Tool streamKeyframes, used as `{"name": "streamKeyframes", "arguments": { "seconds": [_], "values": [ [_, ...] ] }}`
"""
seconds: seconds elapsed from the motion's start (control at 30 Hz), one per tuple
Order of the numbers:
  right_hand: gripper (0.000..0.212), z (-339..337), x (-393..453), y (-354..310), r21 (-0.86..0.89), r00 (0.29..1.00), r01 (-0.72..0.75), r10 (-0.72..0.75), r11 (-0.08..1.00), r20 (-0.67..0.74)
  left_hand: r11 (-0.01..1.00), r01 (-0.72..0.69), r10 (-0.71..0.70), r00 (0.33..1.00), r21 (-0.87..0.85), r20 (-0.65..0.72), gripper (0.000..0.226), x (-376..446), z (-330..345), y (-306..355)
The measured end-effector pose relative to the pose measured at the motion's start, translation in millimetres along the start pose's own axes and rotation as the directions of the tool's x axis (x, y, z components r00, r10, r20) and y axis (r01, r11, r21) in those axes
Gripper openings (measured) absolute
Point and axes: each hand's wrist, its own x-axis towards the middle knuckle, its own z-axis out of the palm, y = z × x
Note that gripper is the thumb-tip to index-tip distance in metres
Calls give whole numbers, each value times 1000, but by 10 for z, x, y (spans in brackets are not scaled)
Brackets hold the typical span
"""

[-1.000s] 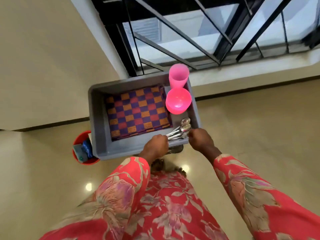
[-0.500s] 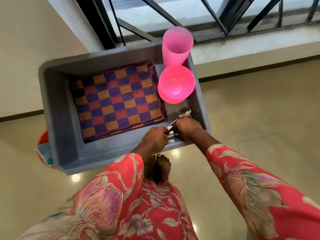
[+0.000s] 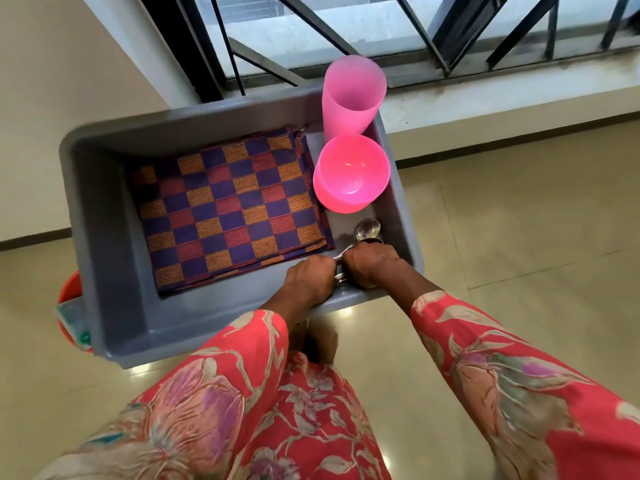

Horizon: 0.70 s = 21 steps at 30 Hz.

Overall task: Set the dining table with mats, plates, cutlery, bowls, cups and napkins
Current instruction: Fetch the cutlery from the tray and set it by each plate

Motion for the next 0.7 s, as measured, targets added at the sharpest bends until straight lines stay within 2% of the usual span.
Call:
{"name": "streamKeyframes", "arguments": {
  "seconds": [0.17, 0.43, 0.7],
  "values": [
    [37, -86, 17, -22, -77, 995, 28, -20, 997, 97, 999, -31, 31, 999, 35, 8, 24, -4, -21, 9],
    [38, -139, 72, -74, -91, 981, -4, 22, 996, 194, 997, -69, 68, 997, 34, 20, 23, -17, -28, -13],
    [39, -157, 34, -17, -31, 960, -49, 55, 998, 273, 993, -97, 93, 994, 69, 51, 30, -37, -51, -39]
  ]
}}
